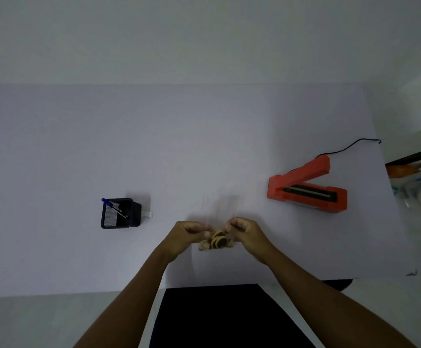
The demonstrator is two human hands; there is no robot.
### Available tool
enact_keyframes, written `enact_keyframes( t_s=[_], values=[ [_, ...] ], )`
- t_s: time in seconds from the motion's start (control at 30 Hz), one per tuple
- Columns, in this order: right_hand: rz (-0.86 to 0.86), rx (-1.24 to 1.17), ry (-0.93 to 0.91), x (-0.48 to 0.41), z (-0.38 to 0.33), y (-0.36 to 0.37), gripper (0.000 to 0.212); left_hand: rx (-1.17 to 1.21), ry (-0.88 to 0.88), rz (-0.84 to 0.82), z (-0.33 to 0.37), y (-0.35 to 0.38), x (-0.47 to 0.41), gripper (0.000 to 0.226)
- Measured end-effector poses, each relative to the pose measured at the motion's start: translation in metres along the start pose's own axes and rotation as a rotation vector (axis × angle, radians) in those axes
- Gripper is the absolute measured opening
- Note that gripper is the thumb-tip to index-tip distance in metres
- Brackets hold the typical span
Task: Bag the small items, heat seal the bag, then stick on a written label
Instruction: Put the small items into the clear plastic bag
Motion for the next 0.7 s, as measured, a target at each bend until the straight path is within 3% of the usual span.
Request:
enact_keyframes(
  t_s=[0.13, 0.27, 0.37, 0.5, 0.6, 0.7],
  values=[
    [-0.002, -0.017, 0.023, 0.001, -0.004, 0.0, 0.012, 0.017, -0.02, 0.102, -0.003, 0.001, -0.004, 0.019],
    [0.019, 0.023, -0.006, -0.001, -0.008, 0.0, 0.013, 0.042, 0.0, 0.205, -0.003, 0.0, -0.007, 0.037],
    [0.057, 0.062, -0.036, -0.004, -0.009, -0.001, 0.014, 0.007, 0.035, 0.218, -0.001, 0.007, -0.009, 0.02],
    [0.064, -0.008, -0.028, -0.005, -0.01, 0.0, 0.007, -0.099, 0.114, 0.244, 0.006, 0.016, -0.013, 0.022],
    [-0.011, -0.049, 0.002, -0.007, -0.01, -0.001, 0.027, -0.118, 0.137, 0.253, 0.008, 0.018, -0.015, 0.02],
    [-0.031, -0.023, -0.001, -0.009, -0.011, -0.004, 0.025, -0.197, 0.157, 0.254, 0.007, 0.017, -0.015, 0.02]
  ],
)
Point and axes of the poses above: each hand's wrist, its own x-axis away from the middle knuckle, its own y-axis out of the palm, z = x × y, the point moved 1 cm from there along -x, towards the middle knuckle, and after that the axes turned 5 degrees about -x, right-handed, at the moved point
